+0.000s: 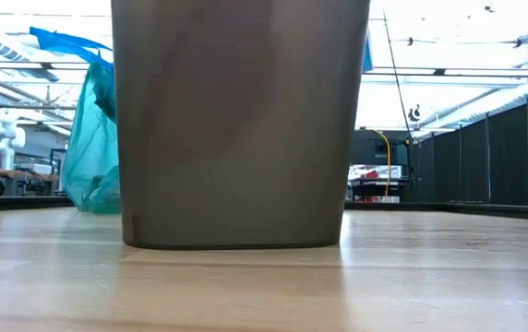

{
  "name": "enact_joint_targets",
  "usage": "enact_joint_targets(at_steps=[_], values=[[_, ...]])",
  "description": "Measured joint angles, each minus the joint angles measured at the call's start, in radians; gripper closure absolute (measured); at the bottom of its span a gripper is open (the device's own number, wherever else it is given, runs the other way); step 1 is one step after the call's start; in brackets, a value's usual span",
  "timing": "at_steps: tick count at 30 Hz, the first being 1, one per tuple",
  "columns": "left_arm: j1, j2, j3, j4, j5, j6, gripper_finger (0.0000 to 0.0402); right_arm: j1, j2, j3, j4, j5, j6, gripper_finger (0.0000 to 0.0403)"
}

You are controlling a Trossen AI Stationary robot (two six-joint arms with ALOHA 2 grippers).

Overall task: Place trash/remove bag and relplace
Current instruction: Insert the trash bag into the trash bin

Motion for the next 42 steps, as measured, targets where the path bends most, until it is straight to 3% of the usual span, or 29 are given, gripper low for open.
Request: enact_joint_targets(at_steps=[3,9,15,20,42], values=[[-0.001,0.003,0.001,0.117,0.086,0.005,0.0203,0.0,0.002,0.0,0.001,0.0,0.0,0.0403],[0.017,0.132,0.002,0.223,0.087,0.009,0.0222,0.0,0.025,0.002,0.006,0.001,-0.011,0.0403],[0.027,0.276,0.001,0.204,0.072,-0.009,0.0307,0.0,0.034,0.002,-0.008,0.001,0.0,0.0403],[0.01,0.324,0.006,0.206,0.138,-0.052,0.0392,0.0,0.037,0.002,-0.008,0.0,0.0,0.0403],[-0.014,0.362,0.005,0.172,0.073,-0.106,0.0401,-0.007,0.065,0.0,0.005,-0.051,0.008,0.0403]])
